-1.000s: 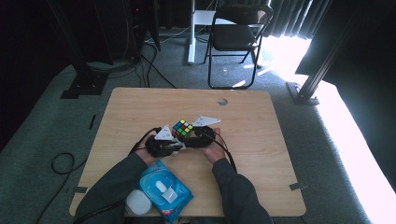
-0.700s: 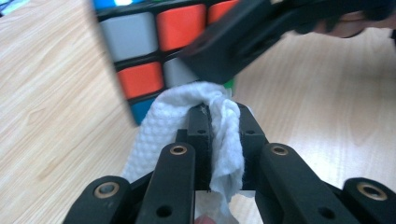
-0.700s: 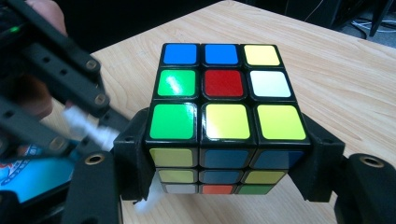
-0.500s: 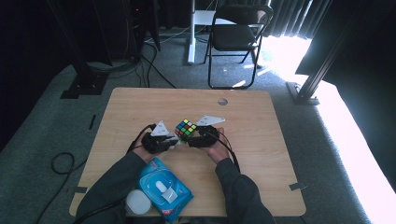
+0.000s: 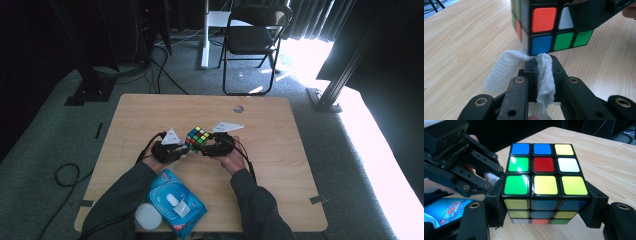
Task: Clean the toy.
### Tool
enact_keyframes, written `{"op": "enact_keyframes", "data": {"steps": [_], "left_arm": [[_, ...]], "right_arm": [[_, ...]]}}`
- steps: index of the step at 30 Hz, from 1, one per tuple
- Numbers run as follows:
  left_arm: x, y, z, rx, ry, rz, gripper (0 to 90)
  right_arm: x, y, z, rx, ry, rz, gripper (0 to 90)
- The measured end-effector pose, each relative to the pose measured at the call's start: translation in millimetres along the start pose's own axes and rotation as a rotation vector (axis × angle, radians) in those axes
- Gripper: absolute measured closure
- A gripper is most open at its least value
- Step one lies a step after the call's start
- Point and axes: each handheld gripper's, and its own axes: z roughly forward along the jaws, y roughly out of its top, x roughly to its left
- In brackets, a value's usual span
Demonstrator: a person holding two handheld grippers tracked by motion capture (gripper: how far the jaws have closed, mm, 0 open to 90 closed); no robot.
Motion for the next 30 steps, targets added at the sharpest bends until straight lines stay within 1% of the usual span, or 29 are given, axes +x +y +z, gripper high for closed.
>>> {"op": "enact_keyframes", "data": {"steps": [3,6,7,8,10,15,17,20,22,25,26,27,29,30], "left_arm": [[-1.0,0.7,0.4,-0.005,-0.001,0.0,80.9],[-2.5,1.6,0.7,-0.01,0.003,0.01,80.5],[-4.1,2.4,0.9,-0.01,-0.004,0.023,80.4],[-4.1,2.4,0.9,-0.01,-0.004,0.023,80.3],[-7.3,3.4,2.0,-0.012,-0.015,0.038,80.2],[-17.4,7.1,3.1,-0.012,-0.05,0.105,79.5],[-17.4,7.1,2.8,-0.016,-0.049,0.102,79.4],[-14.4,6.6,1.2,-0.026,-0.027,0.09,79.5],[-11.5,6.1,-0.4,-0.037,-0.007,0.078,79.5],[-8.0,5.4,-1.6,-0.05,0.016,0.062,79.5],[-5.4,5.0,-2.8,-0.057,0.031,0.056,79.5],[-5.4,5.0,-2.8,-0.057,0.031,0.056,79.5],[-3.7,4.1,-3.2,-0.071,0.057,0.041,79.3],[-2.5,3.7,-3.6,-0.078,0.081,0.032,78.9]], "right_arm": [[1.4,1.8,1.9,-0.001,0.004,0.0,34.2],[3.2,4.9,4.7,-0.007,0.009,0.004,34.2],[3.3,6.1,6.2,-0.012,0.015,0.008,34.2],[3.3,6.1,6.2,-0.012,0.015,0.008,34.2],[3.1,7.4,7.9,-0.017,0.022,0.023,34.2],[4.0,10.0,8.7,-0.026,0.029,0.032,34.2],[3.9,10.7,8.1,-0.028,0.032,0.038,34.2],[3.1,10.8,7.7,-0.035,0.038,0.041,34.2],[2.5,10.7,6.6,-0.04,0.048,0.056,34.2],[1.5,10.7,5.1,-0.044,0.055,0.065,34.2],[1.1,10.7,4.7,-0.046,0.056,0.066,34.2],[1.1,10.7,4.7,-0.046,0.056,0.066,34.2],[0.5,10.7,3.7,-0.047,0.056,0.066,34.2],[-0.1,10.6,3.2,-0.05,0.056,0.069,34.2]]}}
